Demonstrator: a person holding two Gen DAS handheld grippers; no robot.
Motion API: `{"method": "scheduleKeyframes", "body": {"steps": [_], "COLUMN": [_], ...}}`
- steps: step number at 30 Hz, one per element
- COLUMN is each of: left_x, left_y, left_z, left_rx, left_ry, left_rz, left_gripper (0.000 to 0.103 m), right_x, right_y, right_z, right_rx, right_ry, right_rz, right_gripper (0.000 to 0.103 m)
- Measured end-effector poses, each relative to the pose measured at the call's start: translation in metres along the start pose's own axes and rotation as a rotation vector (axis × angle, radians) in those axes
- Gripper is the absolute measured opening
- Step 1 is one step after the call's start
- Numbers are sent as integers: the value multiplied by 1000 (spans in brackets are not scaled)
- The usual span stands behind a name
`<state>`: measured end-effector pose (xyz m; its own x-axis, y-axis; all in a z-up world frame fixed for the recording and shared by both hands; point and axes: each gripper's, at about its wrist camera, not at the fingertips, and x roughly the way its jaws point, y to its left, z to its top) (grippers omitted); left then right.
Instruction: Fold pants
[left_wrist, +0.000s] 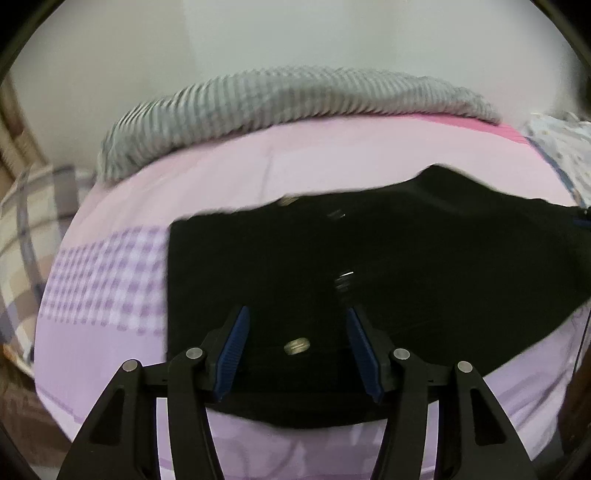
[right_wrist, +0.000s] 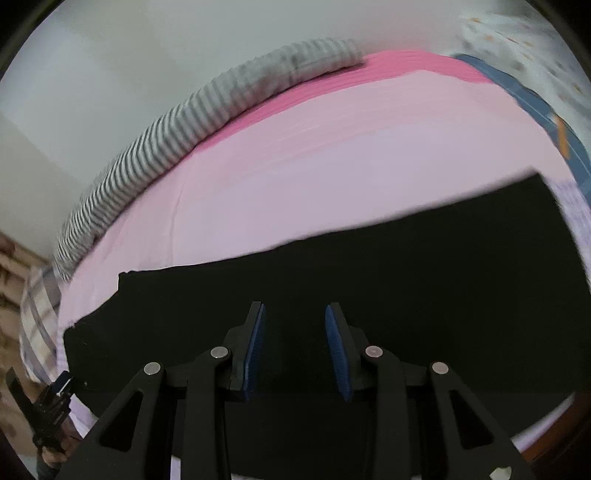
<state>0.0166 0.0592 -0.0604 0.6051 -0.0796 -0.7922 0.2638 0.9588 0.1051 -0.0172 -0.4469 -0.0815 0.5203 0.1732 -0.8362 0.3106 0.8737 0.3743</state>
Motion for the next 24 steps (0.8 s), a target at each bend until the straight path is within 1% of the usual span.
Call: {"method": "scheduleKeyframes", "body": {"steps": [3,6,7,9,10,13,17,21,24], "left_x": [-1,7,8,9,9,13,20,22,21], "left_y": [-29,-60,-69,-88,-96,-120,-145,-169,-185], "left_z": [7,16,18,22,24,29,33,34,36], "left_rx": [53,108,122,150,162,203,236,278,297], "left_ry": [-29,-19,-18,-23,-28,-33,-16,-15,-15], "left_rz": [-57,-102,-118,-152,-162,-192,-224,-247,-263], "left_gripper": [58,59,59,59,59,59,59,59,59], "right_x": [-22,-42,-47,-64,-69,-87,-103,-103,-96], "right_y": [-38,-82,-90,-116,-122,-147,-175,-194,-203], "right_z": [-13,-17,-18,-19,-20,-28,-55,-83,-92], "right_rx": [53,136,157,197,213,266,329,383,405], "right_ry": [-29,-53,-63,-96,-105,-131,-141,-139,-146], "right_rz": [-45,-90,-94,-136,-144,-154,-146,-121,-90], "right_gripper": [33,33,33,33,33,33,33,33,33]}}
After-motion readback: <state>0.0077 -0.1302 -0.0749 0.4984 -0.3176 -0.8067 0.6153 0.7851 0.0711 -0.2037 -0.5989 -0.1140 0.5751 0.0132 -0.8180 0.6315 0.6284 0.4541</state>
